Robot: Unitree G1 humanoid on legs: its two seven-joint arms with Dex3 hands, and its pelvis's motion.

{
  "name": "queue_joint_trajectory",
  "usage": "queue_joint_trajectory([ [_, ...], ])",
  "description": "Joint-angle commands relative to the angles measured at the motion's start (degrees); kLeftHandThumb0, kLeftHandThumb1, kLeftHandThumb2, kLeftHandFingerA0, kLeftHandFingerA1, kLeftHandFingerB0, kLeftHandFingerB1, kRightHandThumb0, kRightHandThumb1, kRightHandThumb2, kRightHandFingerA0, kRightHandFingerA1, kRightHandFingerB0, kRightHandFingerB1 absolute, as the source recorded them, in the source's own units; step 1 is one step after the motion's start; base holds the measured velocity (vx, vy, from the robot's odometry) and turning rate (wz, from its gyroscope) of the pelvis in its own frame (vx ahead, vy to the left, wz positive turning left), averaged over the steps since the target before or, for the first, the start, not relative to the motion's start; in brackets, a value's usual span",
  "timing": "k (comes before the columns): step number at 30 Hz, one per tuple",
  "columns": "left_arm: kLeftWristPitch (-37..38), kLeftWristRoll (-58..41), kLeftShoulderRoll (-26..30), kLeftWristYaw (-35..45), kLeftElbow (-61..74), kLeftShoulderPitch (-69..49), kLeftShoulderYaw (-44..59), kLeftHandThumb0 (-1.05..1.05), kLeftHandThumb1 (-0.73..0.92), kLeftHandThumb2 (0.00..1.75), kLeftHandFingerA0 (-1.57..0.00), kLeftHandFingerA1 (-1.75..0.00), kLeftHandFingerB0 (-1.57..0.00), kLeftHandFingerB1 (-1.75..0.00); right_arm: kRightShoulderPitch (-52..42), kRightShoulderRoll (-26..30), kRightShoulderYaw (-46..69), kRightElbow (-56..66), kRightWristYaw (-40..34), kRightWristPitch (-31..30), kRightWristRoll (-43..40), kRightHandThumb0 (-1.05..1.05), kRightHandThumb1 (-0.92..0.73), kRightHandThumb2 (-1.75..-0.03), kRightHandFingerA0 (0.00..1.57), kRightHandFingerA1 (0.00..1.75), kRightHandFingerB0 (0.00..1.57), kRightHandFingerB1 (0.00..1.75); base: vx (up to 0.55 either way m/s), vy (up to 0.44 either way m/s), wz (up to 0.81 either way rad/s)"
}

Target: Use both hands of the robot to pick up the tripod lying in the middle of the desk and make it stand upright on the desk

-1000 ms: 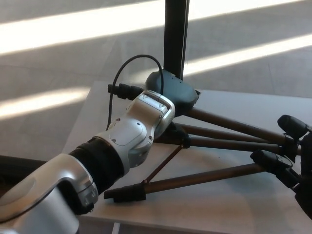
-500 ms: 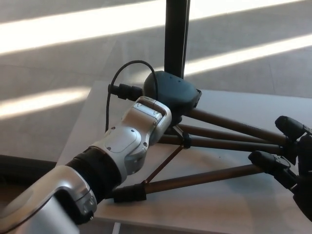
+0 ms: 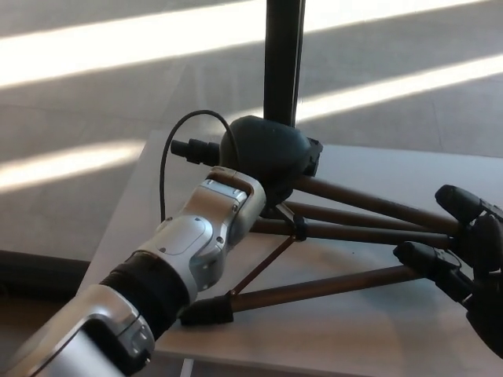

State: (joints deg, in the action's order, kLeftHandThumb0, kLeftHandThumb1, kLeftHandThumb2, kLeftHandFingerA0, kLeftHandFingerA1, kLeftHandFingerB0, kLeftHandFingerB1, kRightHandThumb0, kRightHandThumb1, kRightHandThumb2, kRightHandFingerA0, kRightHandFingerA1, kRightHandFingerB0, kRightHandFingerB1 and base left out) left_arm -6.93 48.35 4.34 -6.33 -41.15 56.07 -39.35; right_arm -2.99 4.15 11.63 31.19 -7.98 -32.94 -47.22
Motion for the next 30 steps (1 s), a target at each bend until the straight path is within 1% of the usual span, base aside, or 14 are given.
queue_joint_trajectory([
  [1,0.62,-1.26,-0.12,-2.55,-1.07,0.92,3.29,-0.19,0.69,0.73,-0.83,-1.68,-0.73,-1.35,0.04,1.02,-2.18,-0.56,-1.95,-3.38,2.65,-0.61,-0.70,-0.61,0.83,0.69,0.68,0.49,0.00,0.000,0.00],
  [5,-0.58,-2.44,-0.74,0.27,-1.38,4.00,6.42,-0.20,0.71,0.73,-0.84,-1.23,-0.74,-0.95,-0.77,0.77,-4.26,-1.82,-2.29,-4.86,3.44,-0.58,-0.70,-0.62,0.78,0.66,0.63,0.48,0.00,0.000,0.00],
  [7,-1.79,-2.08,-0.95,0.20,-1.59,6.02,7.59,-0.26,0.64,0.65,-0.76,-1.52,-0.69,-1.13,-0.76,1.45,-5.84,-1.83,-3.99,-7.63,4.69,-0.59,-0.69,-0.61,0.78,0.63,0.65,0.47,0.00,0.000,0.00],
  [9,-0.94,-2.66,-0.46,-0.39,-1.82,8.39,9.34,-0.14,0.62,0.90,-0.80,-1.75,-0.64,-1.50,-0.88,0.92,-7.04,-3.04,-5.03,-10.68,3.86,-0.56,-0.70,-0.61,0.68,0.64,0.61,0.46,0.00,0.000,0.00],
  [14,2.20,-2.15,0.92,-1.43,-3.52,11.99,10.35,-0.14,0.64,0.93,-0.85,-1.62,-0.73,-1.30,-1.79,1.31,-9.73,-4.50,-3.58,-12.96,4.09,-0.57,-0.72,-0.62,0.60,0.63,0.53,0.44,0.00,0.000,0.00],
  [15,2.49,-2.08,1.32,-1.43,-3.31,12.81,10.50,-0.20,0.62,0.94,-0.90,-1.41,-0.77,-1.10,-1.08,0.67,-10.02,-5.43,-4.62,-14.54,3.83,-0.58,-0.57,-0.93,0.51,0.68,0.46,0.56,0.00,0.000,0.00],
  [16,2.67,-2.08,1.44,-1.47,-3.38,13.23,10.51,-0.20,0.62,0.94,-0.90,-1.41,-0.77,-1.10,-0.80,0.34,-10.07,-5.82,-5.04,-15.30,3.74,-0.58,-0.57,-0.93,0.51,0.68,0.46,0.56,0.00,0.000,0.00],
  [17,2.62,-2.31,1.20,-1.57,-3.25,13.18,10.70,-0.20,0.62,0.94,-0.87,-1.64,-0.71,-1.34,-0.50,-0.14,-9.60,-6.47,-5.22,-15.55,3.37,-0.57,-0.72,-0.61,0.52,0.63,0.52,0.43,0.00,0.000,0.00],
  [24,1.59,-3.12,-0.04,-2.03,-0.96,9.71,11.52,-0.18,0.63,0.95,-0.86,-1.67,-0.73,-1.39,3.55,-3.11,-6.07,-11.11,-4.82,-14.05,2.86,-0.61,-0.68,-0.61,0.46,0.55,0.51,0.41,0.00,0.000,0.00],
  [25,1.50,-3.26,-0.19,-1.95,-0.40,8.67,11.61,-0.24,0.56,1.08,-1.14,-1.32,-0.88,-1.14,4.90,-3.63,-4.99,-11.78,-5.06,-14.20,2.50,-0.61,-0.67,-0.61,0.43,0.53,0.48,0.40,0.00,0.000,0.00],
  [27,0.12,-3.10,-0.35,-0.37,1.06,6.66,11.45,-0.18,0.66,0.94,-0.86,-1.67,-0.73,-1.39,8.36,-6.01,-1.72,-13.12,-7.62,-14.31,0.58,-0.58,-0.65,-0.60,0.44,0.53,0.47,0.41,0.00,0.000,0.00],
  [28,-0.07,-2.72,-0.40,-0.73,1.53,5.65,11.23,-0.18,0.65,0.94,-0.84,-1.70,-0.72,-1.43,9.50,-6.32,-1.13,-13.30,-7.41,-14.18,0.86,-0.62,-0.54,-0.93,0.42,0.62,0.32,0.50,0.00,0.000,0.00],
  [29,-0.32,-2.56,-0.40,-0.91,1.88,4.76,11.19,-0.11,0.65,0.91,-0.90,-1.73,-0.70,-1.40,11.11,-6.52,-0.62,-13.80,-7.21,-13.85,1.08,-0.63,-0.64,-0.63,0.40,0.51,0.42,0.40,0.00,0.000,0.00],
  [30,-0.42,-2.43,-0.46,-0.91,2.10,4.46,11.18,-0.11,0.65,0.91,-0.90,-1.73,-0.70,-1.40,11.82,-6.72,-0.18,-13.94,-7.13,-13.85,1.20,-0.63,-0.64,-0.63,0.40,0.51,0.42,0.40,0.00,0.000,0.00],
])
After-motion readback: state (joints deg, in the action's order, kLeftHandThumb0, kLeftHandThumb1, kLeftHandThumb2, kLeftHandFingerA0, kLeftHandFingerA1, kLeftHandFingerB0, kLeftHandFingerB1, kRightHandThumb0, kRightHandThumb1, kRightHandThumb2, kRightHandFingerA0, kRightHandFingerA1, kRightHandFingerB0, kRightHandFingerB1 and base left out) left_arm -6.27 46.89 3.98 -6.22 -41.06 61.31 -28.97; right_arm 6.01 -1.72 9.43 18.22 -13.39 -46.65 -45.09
